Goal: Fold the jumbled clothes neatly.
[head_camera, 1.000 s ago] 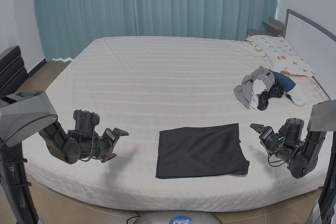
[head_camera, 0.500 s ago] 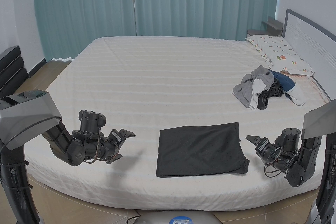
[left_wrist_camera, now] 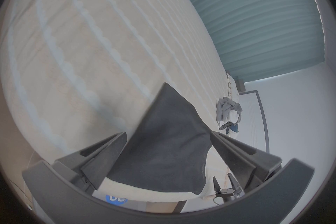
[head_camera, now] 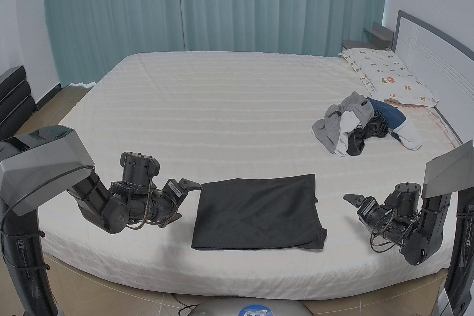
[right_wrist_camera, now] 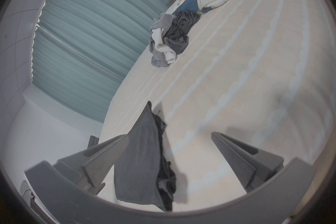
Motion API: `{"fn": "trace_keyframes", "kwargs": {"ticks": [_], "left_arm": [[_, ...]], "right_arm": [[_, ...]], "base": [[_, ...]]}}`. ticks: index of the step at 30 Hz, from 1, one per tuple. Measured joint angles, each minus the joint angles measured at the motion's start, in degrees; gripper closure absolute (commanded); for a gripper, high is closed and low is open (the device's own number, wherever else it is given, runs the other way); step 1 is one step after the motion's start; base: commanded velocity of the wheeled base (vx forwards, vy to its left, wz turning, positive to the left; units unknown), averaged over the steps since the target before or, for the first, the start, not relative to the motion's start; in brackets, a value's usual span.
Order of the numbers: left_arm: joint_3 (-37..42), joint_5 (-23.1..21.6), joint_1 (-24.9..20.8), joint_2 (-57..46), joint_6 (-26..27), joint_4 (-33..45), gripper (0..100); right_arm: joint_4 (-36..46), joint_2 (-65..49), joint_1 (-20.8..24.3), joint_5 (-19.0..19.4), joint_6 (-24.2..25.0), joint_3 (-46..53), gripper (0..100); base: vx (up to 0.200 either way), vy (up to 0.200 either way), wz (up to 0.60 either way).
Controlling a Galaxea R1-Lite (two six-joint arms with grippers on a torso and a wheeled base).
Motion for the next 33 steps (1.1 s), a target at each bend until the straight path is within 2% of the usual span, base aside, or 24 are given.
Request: {"fn": "trace_keyframes", "kwargs": {"ticks": [3, 9, 13, 16, 20, 26, 33], "left_arm": [[-1.4, 1.6, -0.7, 1.0, 1.7, 0.0, 0], [-2.5, 7.8, -2.1, 4.1, 9.6, -1.1, 0], [-1.7, 12.3, -3.1, 6.5, 11.8, -7.1, 0], [-0.7, 13.7, -3.3, 7.9, 12.2, -12.5, 0], [1.1, 14.0, -2.3, 9.1, 12.7, -17.5, 0], [1.9, 9.2, -0.2, 10.7, 14.6, -18.0, 0], [1.6, 8.6, -0.9, 12.6, 18.4, -18.9, 0]], "right_arm": [[0.0, -0.1, 0.0, 0.0, -0.1, 0.0, 0], [0.0, -0.1, 0.0, -0.1, -1.1, 0.1, 0], [0.0, 0.0, 0.0, -0.5, -1.4, 0.3, 0], [0.0, 0.0, 0.0, -1.4, -1.4, 0.5, 0], [0.0, 0.0, 0.3, -2.0, -1.5, 0.9, 0], [0.0, 0.1, 0.7, -2.2, -1.5, 1.1, 0], [0.0, 0.2, 0.8, -2.3, -1.5, 1.1, 0]], "base": [[0.0, 0.0, 0.0], [0.0, 0.0, 0.0], [0.0, 0.0, 0.0], [0.0, 0.0, 0.0], [0.0, 0.0, 0.0], [0.0, 0.0, 0.0], [0.0, 0.0, 0.0]]}}
